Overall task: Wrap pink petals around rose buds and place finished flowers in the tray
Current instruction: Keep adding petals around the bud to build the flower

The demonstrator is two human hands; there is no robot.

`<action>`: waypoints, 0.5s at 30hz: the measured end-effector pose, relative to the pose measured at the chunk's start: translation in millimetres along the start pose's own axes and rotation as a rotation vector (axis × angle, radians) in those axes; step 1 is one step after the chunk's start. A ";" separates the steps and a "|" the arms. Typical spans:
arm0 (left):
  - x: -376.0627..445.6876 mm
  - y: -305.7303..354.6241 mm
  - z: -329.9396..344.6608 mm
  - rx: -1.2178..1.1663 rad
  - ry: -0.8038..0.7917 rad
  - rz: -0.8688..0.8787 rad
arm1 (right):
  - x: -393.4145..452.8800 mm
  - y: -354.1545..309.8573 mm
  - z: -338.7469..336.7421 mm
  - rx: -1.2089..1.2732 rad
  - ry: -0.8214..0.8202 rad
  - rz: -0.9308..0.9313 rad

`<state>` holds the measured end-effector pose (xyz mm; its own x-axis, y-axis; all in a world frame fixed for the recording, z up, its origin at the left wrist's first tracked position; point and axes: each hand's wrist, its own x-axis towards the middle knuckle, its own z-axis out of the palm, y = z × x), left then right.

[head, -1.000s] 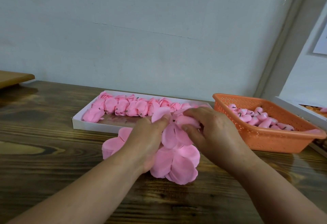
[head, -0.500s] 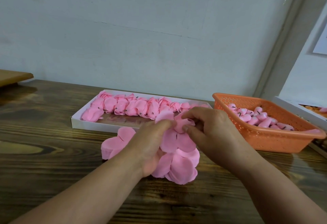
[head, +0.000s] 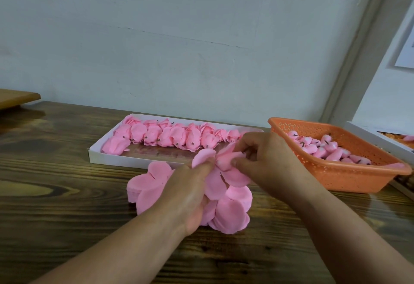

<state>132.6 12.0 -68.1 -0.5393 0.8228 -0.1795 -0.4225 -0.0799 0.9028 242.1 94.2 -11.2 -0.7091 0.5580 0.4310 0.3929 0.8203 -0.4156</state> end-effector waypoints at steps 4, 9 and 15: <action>-0.6 0.1 -0.1 0.042 0.002 -0.010 | 5.6 4.2 -6.3 0.024 -0.070 -0.051; -4.4 -1.0 -0.7 0.038 -0.009 -0.006 | 5.7 4.5 -7.6 0.056 -0.048 -0.091; -6.9 0.0 -0.4 0.026 -0.103 0.008 | 8.7 7.1 -10.9 0.108 -0.138 -0.080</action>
<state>136.0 6.1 -67.0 -0.4643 0.8758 -0.1321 -0.3987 -0.0735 0.9141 245.2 106.3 -1.7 -0.8118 0.4632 0.3555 0.2721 0.8388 -0.4715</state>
